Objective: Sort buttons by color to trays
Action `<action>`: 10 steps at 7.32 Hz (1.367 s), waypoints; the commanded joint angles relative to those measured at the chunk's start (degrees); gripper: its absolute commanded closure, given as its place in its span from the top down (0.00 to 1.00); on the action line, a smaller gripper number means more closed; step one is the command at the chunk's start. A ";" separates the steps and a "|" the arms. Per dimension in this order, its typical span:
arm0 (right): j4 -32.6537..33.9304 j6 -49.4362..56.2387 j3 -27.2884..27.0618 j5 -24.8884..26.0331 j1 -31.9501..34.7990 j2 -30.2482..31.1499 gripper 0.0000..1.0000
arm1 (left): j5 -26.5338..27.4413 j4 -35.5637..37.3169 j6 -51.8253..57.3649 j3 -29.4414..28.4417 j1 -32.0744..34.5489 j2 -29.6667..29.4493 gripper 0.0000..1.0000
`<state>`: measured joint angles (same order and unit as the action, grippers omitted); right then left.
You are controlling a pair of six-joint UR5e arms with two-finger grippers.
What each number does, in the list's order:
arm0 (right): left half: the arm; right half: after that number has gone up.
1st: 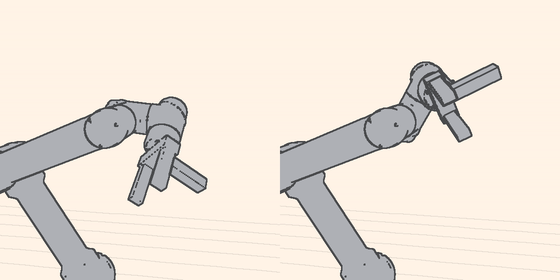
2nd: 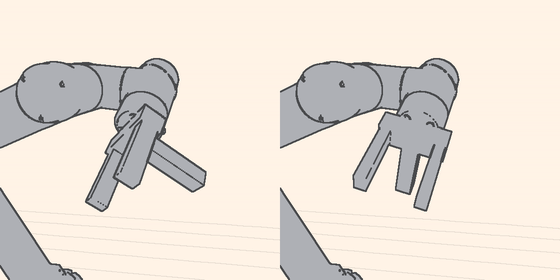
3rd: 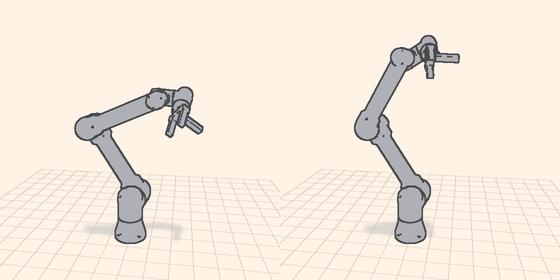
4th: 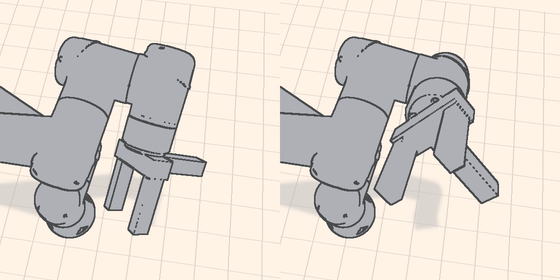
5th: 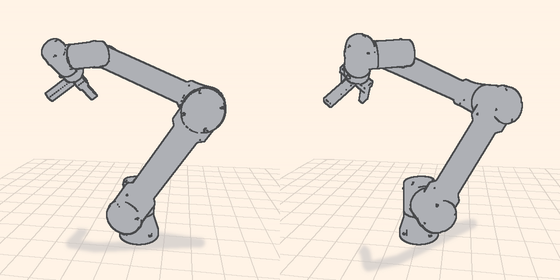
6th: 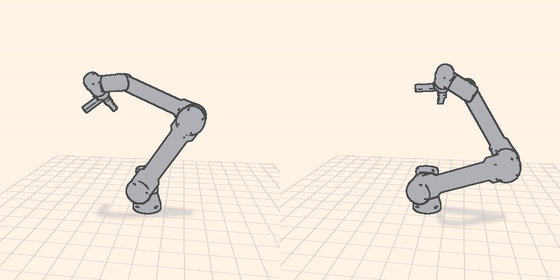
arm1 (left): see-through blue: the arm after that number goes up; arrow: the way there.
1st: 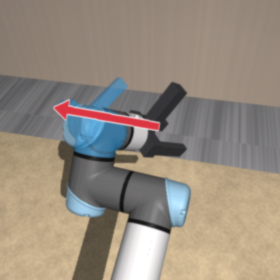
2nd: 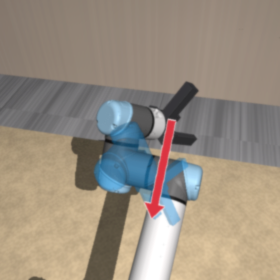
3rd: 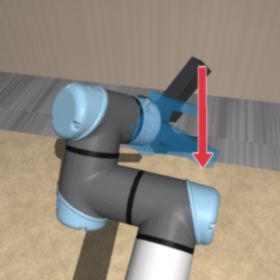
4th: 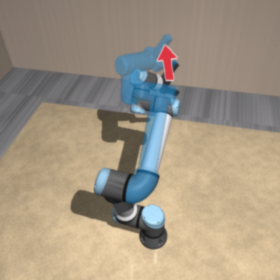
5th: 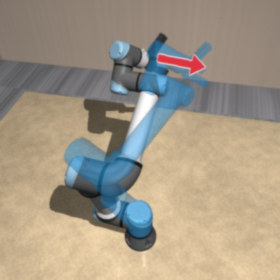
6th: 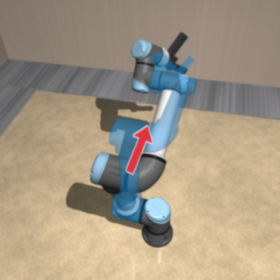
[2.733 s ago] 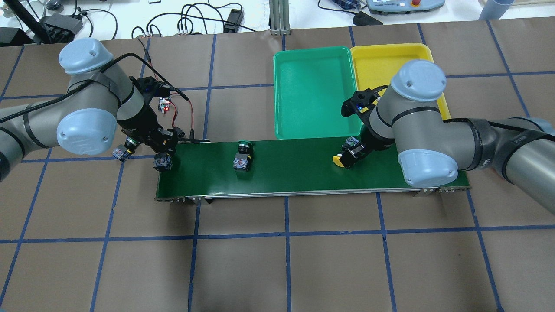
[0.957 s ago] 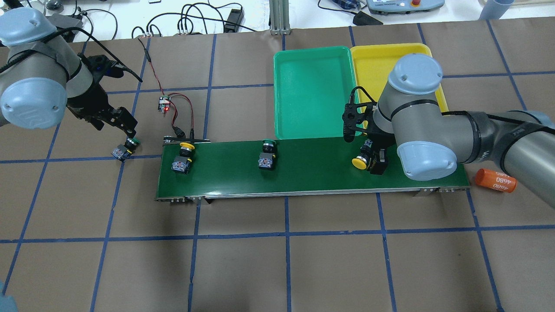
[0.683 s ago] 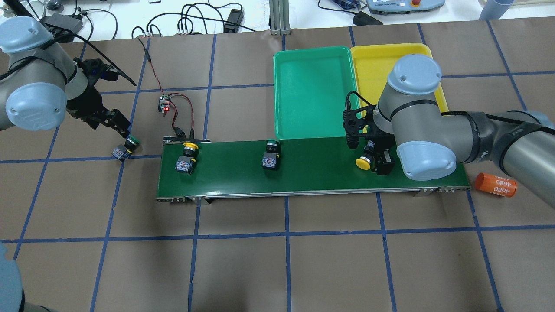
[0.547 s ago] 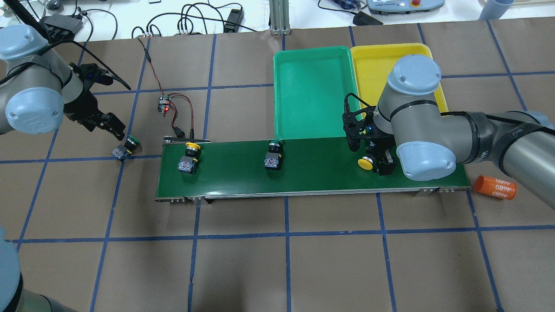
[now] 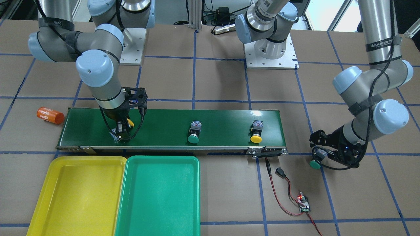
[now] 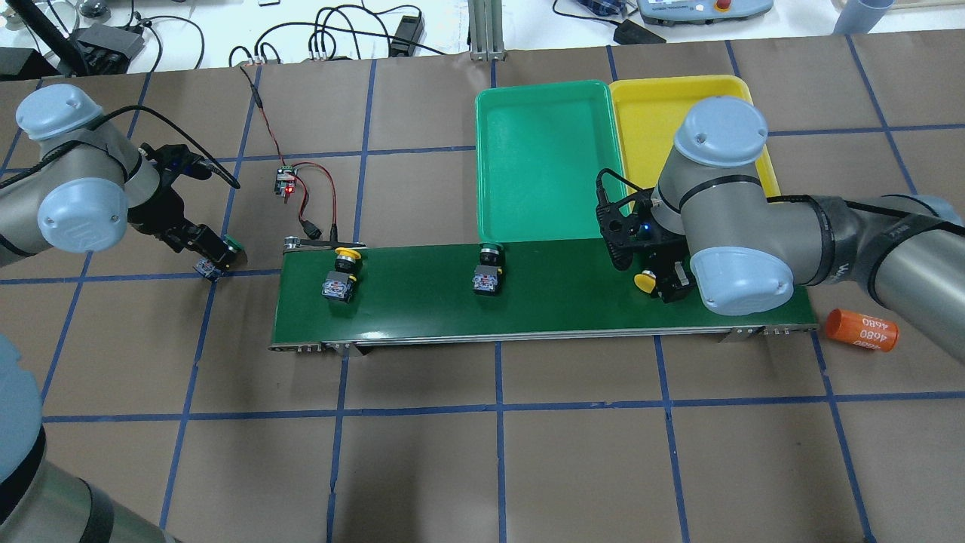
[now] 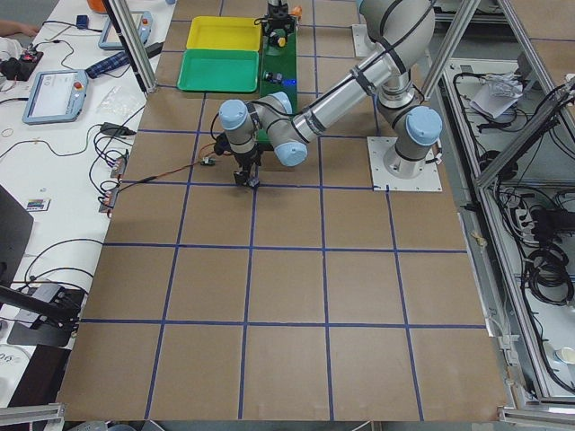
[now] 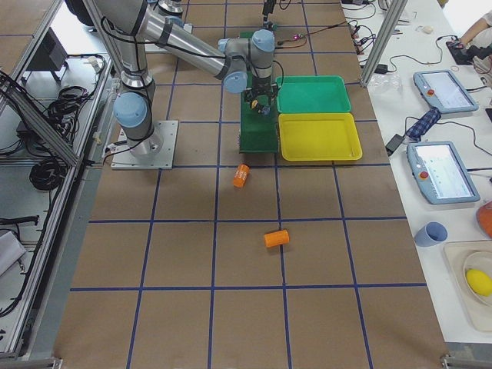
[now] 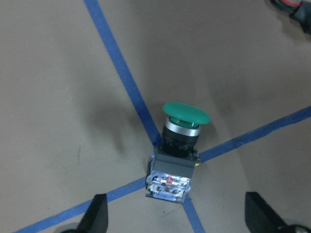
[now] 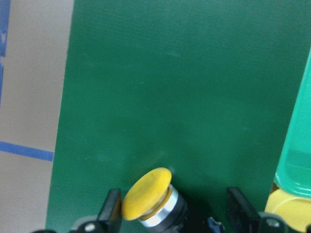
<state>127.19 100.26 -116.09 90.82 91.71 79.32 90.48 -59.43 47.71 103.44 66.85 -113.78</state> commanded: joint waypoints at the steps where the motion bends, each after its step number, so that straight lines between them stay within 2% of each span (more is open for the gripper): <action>1: -0.01 0.46 -0.36 2.69 -0.04 0.21 0.48 | -0.30 2.28 1.41 0.27 -0.05 -2.49 1.00; 2: 0.08 0.54 -0.28 2.78 -0.04 0.39 0.42 | -0.39 2.82 1.51 0.01 -0.05 -3.46 0.74; 3: 0.34 0.11 -0.27 2.78 -0.04 0.39 0.39 | -0.39 2.82 1.42 0.01 0.04 -3.73 0.01; 5: 1.57 -0.51 1.65 2.26 -0.04 -0.04 0.39 | -0.82 2.65 1.42 -0.87 0.56 -2.34 0.00; 6: 1.57 -1.03 5.40 1.91 -0.13 -1.09 0.38 | -3.61 1.60 0.29 -1.04 1.17 -0.59 0.00; 8: 1.22 -1.48 12.61 2.78 -1.00 -5.92 0.37 | -4.52 -2.86 -7.68 -1.39 2.40 4.50 0.00; 10: 0.70 -5.68 21.91 3.05 -2.93 -14.42 0.38 | -4.34 -9.27 -17.35 -2.45 5.99 9.60 0.00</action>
<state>128.46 96.68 -100.25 93.70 89.99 69.99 86.19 -64.93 35.57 101.48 70.81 -107.20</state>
